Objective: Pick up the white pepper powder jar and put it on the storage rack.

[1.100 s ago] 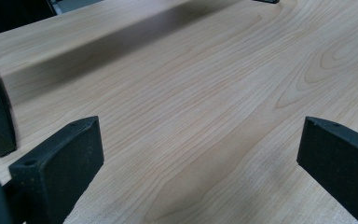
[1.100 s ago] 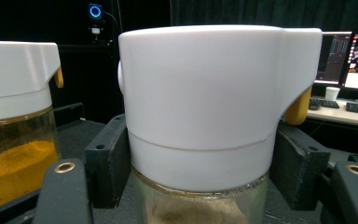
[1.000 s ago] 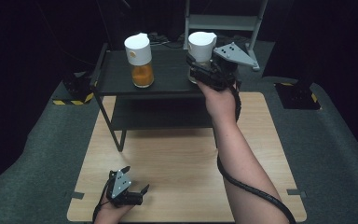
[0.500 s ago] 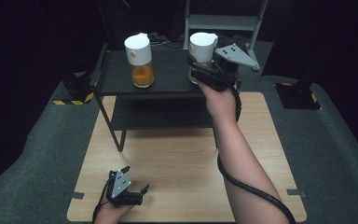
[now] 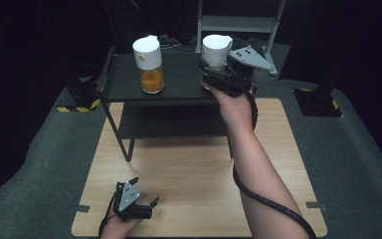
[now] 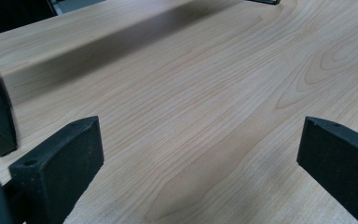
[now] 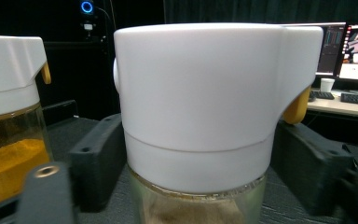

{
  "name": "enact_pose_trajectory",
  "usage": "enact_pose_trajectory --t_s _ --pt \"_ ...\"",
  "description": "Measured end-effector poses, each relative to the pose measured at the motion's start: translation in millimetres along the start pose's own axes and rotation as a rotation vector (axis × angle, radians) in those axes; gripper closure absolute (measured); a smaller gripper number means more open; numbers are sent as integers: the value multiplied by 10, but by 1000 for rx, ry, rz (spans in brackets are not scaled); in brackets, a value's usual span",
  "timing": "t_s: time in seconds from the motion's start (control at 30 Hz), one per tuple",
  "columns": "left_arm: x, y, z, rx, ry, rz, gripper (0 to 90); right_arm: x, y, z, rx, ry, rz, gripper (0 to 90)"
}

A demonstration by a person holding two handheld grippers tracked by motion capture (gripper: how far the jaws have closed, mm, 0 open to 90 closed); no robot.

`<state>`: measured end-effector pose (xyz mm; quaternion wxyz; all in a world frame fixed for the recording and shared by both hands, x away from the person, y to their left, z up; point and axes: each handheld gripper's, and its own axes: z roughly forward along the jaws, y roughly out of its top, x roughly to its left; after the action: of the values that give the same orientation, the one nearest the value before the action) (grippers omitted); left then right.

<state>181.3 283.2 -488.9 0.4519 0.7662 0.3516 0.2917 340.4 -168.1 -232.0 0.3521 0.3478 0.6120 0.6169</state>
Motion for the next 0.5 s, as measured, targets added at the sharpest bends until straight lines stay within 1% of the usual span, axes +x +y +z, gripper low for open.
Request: enact_pose_trajectory --t_s 0.1,0.3,0.43,0.5 --pt "0 4 0 2 0 0 7 31 16 -4 10 -14 -1 111" --pt "-4 4 2 2 1 3 7 39 8 -42 13 -7 -10 1" --pt "-4 11 3 6 1 3 7 44 -9 -103 3 5 -23 0" --pt "-3 15 4 8 0 3 7 50 -26 -137 -1 9 -21 0"
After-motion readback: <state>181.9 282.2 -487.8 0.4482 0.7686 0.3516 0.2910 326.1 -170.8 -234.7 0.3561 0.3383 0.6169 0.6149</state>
